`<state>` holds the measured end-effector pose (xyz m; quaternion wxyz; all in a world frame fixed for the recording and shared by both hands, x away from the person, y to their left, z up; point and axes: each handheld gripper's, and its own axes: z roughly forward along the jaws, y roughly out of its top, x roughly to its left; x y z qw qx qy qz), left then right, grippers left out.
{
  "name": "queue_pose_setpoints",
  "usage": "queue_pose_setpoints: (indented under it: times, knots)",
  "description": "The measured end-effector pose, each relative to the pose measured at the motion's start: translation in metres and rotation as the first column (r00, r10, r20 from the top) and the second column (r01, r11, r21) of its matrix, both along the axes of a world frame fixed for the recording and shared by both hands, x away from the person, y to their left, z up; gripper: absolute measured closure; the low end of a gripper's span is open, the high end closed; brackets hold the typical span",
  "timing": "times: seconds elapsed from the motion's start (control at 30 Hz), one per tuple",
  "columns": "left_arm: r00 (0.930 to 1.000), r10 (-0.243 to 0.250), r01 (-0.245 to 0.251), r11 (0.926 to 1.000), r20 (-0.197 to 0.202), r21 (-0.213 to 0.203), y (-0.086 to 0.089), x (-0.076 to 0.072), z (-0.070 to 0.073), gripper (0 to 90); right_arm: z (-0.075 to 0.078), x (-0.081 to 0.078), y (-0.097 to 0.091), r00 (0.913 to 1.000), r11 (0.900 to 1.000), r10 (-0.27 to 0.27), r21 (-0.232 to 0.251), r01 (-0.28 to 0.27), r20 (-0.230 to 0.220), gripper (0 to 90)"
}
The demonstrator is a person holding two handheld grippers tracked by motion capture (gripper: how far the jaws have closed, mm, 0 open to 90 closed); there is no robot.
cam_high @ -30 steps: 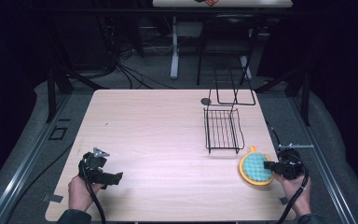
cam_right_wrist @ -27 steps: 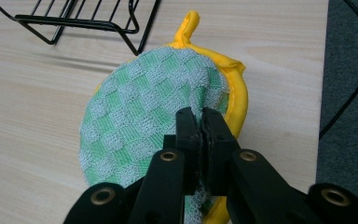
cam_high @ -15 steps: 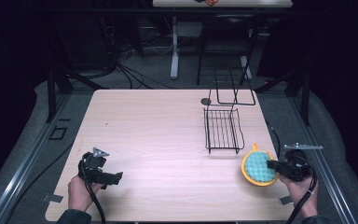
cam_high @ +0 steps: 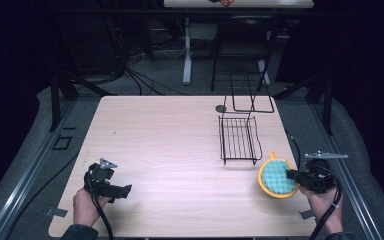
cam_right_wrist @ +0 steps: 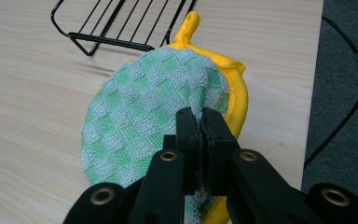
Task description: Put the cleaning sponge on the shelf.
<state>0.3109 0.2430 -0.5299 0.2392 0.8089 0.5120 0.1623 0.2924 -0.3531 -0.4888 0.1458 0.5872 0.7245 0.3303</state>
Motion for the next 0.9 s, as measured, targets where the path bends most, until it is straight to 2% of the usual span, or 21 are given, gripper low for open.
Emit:
queue_pose_setpoints:
  times: [0.53,0.9]
  knots:
    - [1.0000,0.004,-0.004,1.0000,-0.005,0.000,0.001,-0.001,0.000,0.5,0.026,-0.005,0.007,0.9981,0.9994,0.034,-0.009,-0.033,0.051,87.2]
    - [0.9999,0.009,-0.009,1.0000,-0.004,0.000,0.002,0.000,-0.001,0.5,0.034,0.002,0.015,0.9956,0.9977,0.066,-0.024,-0.064,0.067,87.2]
